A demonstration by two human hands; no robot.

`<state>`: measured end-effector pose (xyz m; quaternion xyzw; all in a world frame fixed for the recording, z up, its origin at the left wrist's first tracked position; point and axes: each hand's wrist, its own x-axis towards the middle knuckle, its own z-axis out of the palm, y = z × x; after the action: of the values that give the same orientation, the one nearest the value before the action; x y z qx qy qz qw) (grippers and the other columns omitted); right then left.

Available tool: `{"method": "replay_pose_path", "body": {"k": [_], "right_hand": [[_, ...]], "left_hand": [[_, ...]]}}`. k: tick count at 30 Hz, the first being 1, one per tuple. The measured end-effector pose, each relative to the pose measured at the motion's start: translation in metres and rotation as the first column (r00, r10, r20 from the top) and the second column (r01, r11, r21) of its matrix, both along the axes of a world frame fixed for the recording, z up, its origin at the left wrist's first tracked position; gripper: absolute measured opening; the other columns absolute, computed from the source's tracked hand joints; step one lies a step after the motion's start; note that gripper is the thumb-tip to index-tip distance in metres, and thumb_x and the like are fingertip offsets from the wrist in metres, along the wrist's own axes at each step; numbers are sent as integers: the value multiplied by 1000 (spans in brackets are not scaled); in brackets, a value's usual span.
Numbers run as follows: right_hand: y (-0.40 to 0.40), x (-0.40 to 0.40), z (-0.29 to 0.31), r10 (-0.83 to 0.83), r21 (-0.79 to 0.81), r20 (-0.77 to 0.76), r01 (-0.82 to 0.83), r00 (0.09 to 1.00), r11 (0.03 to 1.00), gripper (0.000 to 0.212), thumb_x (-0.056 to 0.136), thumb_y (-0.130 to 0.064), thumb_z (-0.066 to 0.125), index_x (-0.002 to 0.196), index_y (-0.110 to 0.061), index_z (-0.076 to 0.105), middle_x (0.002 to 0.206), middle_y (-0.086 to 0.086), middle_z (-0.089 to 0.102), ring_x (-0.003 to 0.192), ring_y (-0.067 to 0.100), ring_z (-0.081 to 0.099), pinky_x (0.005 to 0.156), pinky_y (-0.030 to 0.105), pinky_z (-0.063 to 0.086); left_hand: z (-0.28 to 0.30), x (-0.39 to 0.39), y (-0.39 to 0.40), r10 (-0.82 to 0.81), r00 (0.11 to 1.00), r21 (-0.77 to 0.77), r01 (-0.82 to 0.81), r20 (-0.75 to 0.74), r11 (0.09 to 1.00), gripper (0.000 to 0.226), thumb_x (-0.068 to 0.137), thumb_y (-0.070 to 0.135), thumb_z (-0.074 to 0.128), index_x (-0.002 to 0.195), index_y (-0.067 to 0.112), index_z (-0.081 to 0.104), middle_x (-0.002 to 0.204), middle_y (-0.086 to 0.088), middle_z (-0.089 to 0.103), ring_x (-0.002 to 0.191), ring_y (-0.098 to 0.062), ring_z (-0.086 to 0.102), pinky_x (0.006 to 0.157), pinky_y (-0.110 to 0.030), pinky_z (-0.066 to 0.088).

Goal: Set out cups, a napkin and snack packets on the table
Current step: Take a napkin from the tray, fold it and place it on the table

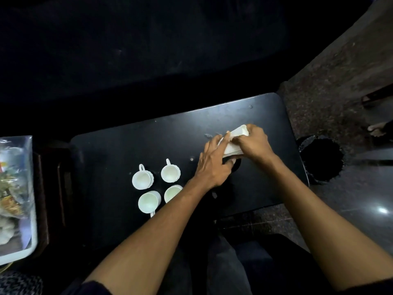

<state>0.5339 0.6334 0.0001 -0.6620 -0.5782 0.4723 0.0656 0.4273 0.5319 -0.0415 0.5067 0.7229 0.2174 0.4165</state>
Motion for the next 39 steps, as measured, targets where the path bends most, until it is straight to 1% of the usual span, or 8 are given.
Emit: {"method": "replay_pose_path", "body": {"k": [4,9,14,17,22,28,36,39], "right_hand": [[-2,20,5,-60,36,33,59,998,998,19,79,-16,67,96,-8,61,94,9,66,82,23,65,56,34,60],[-8,37,8,-155,66,61,151,986,986,22,74,-21,67,90,-7,61,92,12,64,83,25,63,36,26,52],[-12,41,1,-170,55,94,166,981,985,25,71,-21,65,91,-7,59,93,12,63,84,28,64,42,39,58],[-14,36,-6,-125,78,145,114,982,990,33,71,-25,64,99,-8,59,97,12,63,89,30,61,61,44,62],[-19,24,-20,-86,110,221,62,971,992,36,67,-27,61,99,-11,57,91,9,64,81,30,58,69,29,46],[-29,12,-30,-54,158,257,13,965,987,31,68,-27,60,94,-15,49,80,4,56,72,27,55,67,31,48],[-27,23,-27,-290,147,226,262,930,954,36,68,-24,63,100,-7,60,100,15,68,90,34,62,73,29,45],[-26,26,-27,-285,135,207,261,936,956,34,69,-24,64,98,-8,61,95,11,66,83,30,60,71,28,44]], "left_hand": [[-5,1,-2,59,998,-26,-59,17,998,91,80,31,71,157,29,23,156,5,27,141,-16,25,115,-40,28],[-16,-1,-6,56,998,-40,-57,-40,998,92,75,30,75,155,29,29,148,8,36,135,-14,33,109,-32,30],[-24,3,-7,98,995,-87,-98,-12,991,87,74,21,76,152,25,36,144,7,41,133,-15,37,105,-25,29],[-28,4,-8,93,996,-118,-93,-5,989,84,75,18,75,150,23,40,144,5,43,134,-18,39,109,-30,34],[-36,3,-9,63,998,-120,-62,-2,991,81,75,19,74,149,21,42,141,3,45,132,-20,42,110,-35,38],[-41,5,-5,-6,1000,-102,4,-16,995,76,82,35,72,150,21,39,140,4,45,131,-18,44,105,-40,42],[-36,12,3,-50,985,-62,40,-167,997,36,77,28,72,111,24,61,107,5,64,107,-23,59,91,-38,48],[-33,16,5,-54,991,-161,34,-121,986,39,80,34,70,117,28,60,97,9,72,99,-24,67,87,-37,53]]}}
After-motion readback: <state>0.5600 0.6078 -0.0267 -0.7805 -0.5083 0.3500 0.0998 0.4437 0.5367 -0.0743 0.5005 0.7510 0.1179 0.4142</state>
